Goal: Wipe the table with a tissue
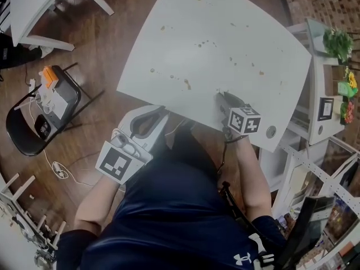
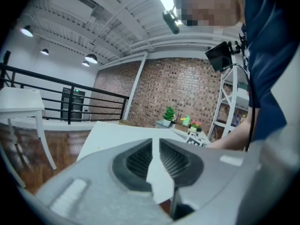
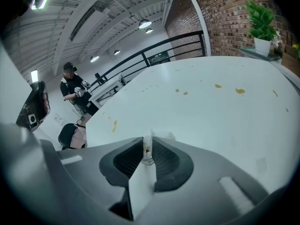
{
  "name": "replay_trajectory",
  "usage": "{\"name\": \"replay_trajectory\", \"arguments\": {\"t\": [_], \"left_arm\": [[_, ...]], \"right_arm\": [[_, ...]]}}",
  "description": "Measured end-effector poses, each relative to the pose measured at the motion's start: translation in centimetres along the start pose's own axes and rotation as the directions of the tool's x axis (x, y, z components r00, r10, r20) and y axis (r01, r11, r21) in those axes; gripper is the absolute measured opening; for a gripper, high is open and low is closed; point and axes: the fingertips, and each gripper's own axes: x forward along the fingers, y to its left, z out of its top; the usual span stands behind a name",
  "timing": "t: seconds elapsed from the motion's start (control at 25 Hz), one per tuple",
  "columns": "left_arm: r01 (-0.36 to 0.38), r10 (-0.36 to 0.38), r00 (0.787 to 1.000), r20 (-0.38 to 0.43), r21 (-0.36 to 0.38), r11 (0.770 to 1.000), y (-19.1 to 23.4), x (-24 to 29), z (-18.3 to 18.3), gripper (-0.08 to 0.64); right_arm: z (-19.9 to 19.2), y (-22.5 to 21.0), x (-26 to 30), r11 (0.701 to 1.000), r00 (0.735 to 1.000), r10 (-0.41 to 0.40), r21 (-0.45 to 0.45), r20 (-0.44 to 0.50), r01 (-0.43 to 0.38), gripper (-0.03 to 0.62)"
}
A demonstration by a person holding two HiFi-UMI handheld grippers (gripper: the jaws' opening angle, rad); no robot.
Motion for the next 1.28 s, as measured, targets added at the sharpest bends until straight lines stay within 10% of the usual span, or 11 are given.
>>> {"name": "replay_trajectory", "arguments": {"t": [1.28], "left_arm": [[0.049, -0.049, 0.999, -0.013, 0.020, 0.999, -1.0, 0.5, 0.2, 0.044]], "right_arm": [[-0.2, 3.1, 1.5, 0.997, 0.997, 0.075, 0.008, -0.008, -0.075, 0.057]]}}
